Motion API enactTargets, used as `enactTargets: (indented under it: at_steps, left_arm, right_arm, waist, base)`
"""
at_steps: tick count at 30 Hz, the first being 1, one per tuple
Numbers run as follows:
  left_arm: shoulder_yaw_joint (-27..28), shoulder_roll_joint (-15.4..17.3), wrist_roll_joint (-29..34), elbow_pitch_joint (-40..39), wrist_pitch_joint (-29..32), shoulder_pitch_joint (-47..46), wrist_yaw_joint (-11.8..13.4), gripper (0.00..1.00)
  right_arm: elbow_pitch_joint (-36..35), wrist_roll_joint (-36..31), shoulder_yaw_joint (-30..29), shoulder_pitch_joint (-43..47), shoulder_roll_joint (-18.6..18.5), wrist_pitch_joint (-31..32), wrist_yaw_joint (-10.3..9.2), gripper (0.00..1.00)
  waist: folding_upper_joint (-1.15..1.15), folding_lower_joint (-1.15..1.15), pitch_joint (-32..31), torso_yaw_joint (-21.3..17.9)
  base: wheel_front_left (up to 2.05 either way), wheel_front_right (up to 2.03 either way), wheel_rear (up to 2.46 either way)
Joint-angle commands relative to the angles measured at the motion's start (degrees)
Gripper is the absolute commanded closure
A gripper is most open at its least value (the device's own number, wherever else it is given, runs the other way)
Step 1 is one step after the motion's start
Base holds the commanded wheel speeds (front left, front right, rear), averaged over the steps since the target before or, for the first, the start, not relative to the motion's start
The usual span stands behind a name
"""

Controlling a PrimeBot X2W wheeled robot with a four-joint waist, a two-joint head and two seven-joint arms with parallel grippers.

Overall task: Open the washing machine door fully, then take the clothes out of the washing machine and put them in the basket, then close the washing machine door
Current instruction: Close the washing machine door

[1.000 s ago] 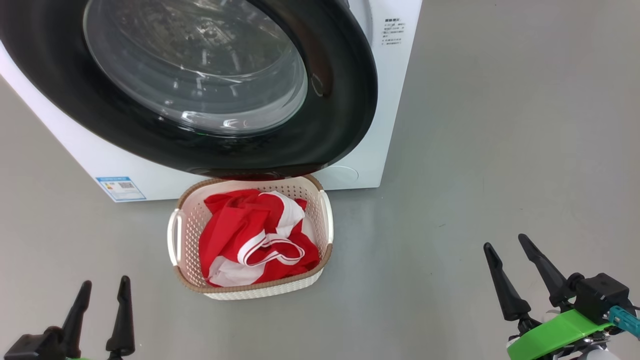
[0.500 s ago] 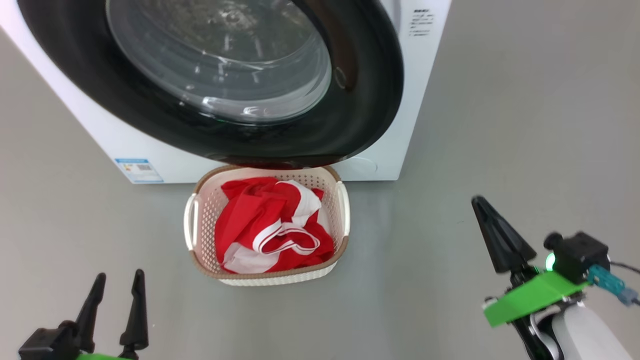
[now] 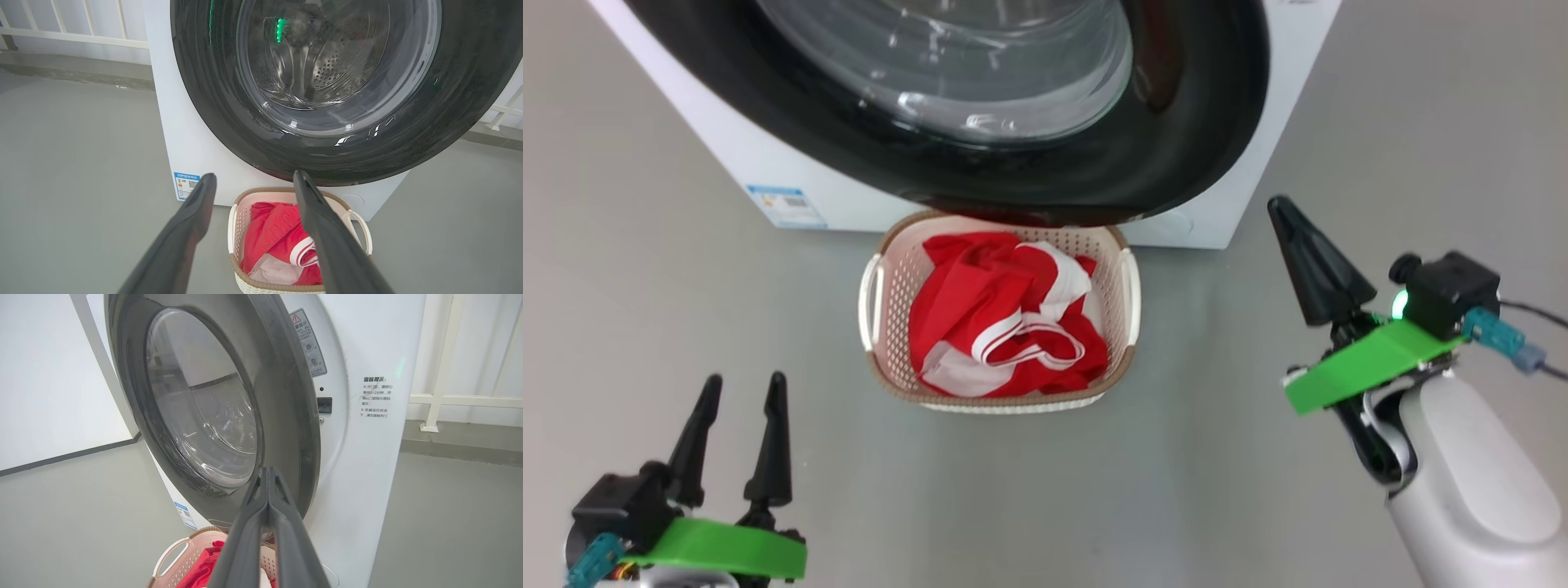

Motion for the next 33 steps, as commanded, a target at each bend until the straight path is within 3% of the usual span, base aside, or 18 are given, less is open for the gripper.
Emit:
enactTargets:
  at_steps: [1,13,33]
  left_arm:
    - [1.62,0.95,-0.35,-1.71,-0.70,-2.00,-0.18,0.00]
    - [-0.57,0.15,-1.40,-2.62,-0.70,-6.52,-0.18,0.00]
    - [-3.95,-0.16,-1.81,-4.45,-0.70,-9.56,-0.18,0.00]
  right_arm:
    - [-0.77,0.86,1.00,-1.49,0.33,-0.27,0.09,1.00]
    - [4.08,0.41,-0.59,-11.87,0.29,-0.27,0.09,1.00]
    - [5.73,-0.37,-5.85,-19.51,-0.57,-0.27,0.09,1.00]
  waist:
    - [0.00,0.00,2.24,1.88]
    - [0.00,0.00,8.30,5.37]
    - [0.00,0.00,12.29,8.52]
  base:
    - [0.00,0.00,0.00]
    - [0.00,0.00,0.00]
    - [0.00,0.00,0.00]
